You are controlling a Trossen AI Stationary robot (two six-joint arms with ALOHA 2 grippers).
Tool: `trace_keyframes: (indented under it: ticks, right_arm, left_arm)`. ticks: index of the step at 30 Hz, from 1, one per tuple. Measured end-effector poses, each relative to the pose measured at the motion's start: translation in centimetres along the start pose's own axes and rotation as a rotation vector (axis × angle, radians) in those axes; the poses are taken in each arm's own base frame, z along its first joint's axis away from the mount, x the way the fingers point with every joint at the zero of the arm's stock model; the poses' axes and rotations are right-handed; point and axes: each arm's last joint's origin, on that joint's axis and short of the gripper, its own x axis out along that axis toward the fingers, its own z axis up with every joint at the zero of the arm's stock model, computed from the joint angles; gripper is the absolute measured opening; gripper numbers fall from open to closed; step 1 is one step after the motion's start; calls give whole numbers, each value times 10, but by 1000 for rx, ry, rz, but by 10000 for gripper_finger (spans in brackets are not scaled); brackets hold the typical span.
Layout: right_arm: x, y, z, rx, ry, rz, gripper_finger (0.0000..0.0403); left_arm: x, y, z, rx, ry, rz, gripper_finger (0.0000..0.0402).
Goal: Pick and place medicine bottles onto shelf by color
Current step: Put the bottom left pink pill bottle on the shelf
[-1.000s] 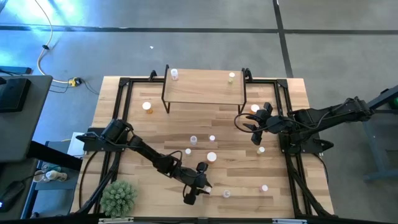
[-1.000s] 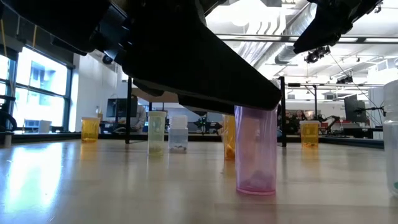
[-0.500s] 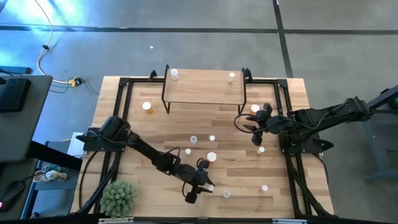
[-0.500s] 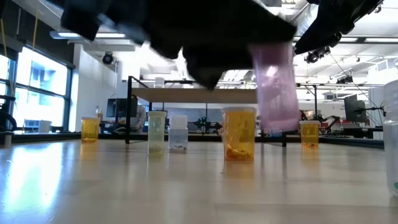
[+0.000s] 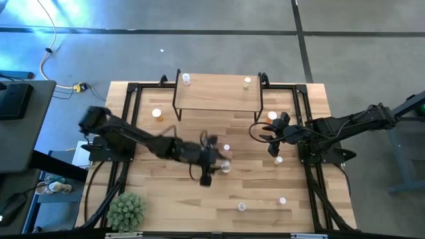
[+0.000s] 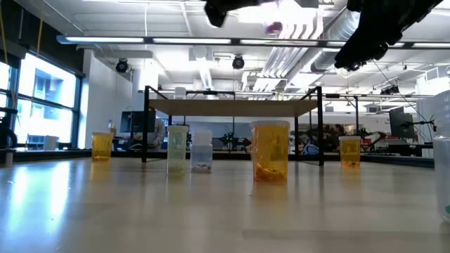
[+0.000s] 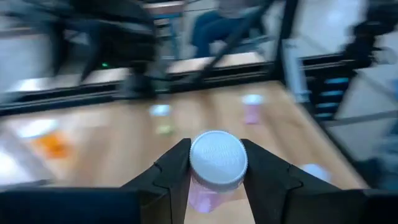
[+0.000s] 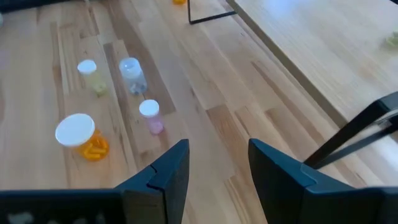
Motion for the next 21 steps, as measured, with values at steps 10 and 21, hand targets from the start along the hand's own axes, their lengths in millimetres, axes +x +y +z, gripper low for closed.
trace_keyframes:
  ticks: [10, 21]
  right_arm:
    - [7, 4, -1, 77, 19, -9, 156]
    - [37, 18, -11, 84, 134, -57, 156]
  left_arm:
    - [-58, 95, 36, -25, -59, 363, 119]
    - [-86, 213, 11, -266, -47, 768, 115]
